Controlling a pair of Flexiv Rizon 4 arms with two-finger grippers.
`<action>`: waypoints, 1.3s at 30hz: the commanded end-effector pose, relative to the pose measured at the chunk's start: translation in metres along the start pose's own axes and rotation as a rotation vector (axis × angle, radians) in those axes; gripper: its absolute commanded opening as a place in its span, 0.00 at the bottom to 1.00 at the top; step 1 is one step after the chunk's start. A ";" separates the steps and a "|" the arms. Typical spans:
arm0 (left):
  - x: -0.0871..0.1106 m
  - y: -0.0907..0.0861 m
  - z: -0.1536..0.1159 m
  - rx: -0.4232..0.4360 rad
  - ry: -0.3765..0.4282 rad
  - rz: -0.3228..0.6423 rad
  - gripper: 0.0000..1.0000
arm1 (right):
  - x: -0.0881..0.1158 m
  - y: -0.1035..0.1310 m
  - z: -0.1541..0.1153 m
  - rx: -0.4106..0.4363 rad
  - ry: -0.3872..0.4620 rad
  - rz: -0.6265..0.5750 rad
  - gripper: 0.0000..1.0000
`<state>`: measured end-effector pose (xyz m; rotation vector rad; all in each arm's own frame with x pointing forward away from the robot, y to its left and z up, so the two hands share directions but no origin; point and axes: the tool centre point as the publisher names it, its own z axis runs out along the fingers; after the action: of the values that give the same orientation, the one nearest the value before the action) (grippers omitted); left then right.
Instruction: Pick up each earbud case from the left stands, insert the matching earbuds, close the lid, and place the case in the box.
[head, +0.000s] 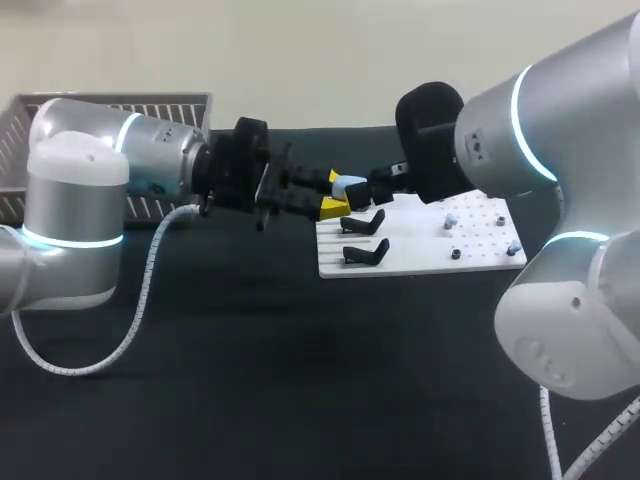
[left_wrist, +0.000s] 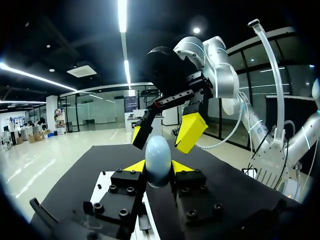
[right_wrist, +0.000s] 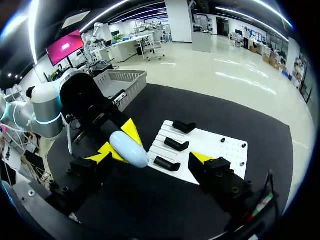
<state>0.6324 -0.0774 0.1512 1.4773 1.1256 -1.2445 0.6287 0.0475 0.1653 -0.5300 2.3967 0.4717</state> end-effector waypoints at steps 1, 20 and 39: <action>0.001 0.000 0.000 -0.002 -0.002 0.003 0.00 | -0.001 0.000 0.001 0.019 -0.003 0.003 1.00; 0.001 0.000 0.000 -0.002 -0.002 0.003 0.00 | -0.005 -0.010 -0.005 0.030 -0.022 0.009 1.00; 0.001 0.000 0.000 -0.002 -0.002 0.003 0.00 | 0.009 -0.068 -0.067 0.312 0.042 -0.107 1.00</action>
<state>0.6325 -0.0774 0.1512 1.4774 1.1251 -1.2451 0.6316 -0.0334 0.1754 -0.5809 2.3715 0.2063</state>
